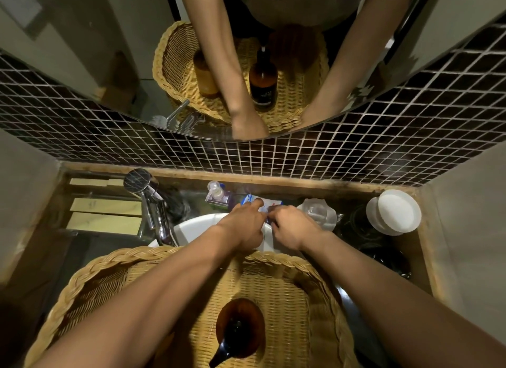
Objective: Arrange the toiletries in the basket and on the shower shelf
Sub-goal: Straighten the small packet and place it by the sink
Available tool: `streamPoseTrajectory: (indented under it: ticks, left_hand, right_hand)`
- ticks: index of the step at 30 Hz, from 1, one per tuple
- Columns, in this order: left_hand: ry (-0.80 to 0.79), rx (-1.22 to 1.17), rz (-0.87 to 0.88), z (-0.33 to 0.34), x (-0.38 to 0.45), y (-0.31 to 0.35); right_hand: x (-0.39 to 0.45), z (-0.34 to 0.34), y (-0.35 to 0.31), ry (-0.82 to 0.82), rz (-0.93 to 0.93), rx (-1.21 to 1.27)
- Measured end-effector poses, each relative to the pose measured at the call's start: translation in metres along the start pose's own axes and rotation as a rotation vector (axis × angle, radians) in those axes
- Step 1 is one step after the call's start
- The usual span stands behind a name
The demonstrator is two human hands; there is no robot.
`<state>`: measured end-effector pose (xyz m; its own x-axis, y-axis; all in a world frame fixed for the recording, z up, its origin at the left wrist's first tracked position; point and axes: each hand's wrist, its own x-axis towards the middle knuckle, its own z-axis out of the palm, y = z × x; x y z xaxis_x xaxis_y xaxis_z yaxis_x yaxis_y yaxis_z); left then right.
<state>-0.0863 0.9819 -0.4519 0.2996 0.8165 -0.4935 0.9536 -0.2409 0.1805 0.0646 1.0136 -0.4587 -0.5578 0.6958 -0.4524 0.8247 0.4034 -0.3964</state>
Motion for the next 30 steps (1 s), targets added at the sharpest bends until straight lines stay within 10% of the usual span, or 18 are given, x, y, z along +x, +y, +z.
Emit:
streamPoseTrajectory:
  ticks: [30]
  left_hand:
    - [-0.185,-0.108,-0.089,-0.011,0.007,-0.002]
  right_hand:
    - [0.004,-0.007,0.003,-0.039,-0.018,0.037]
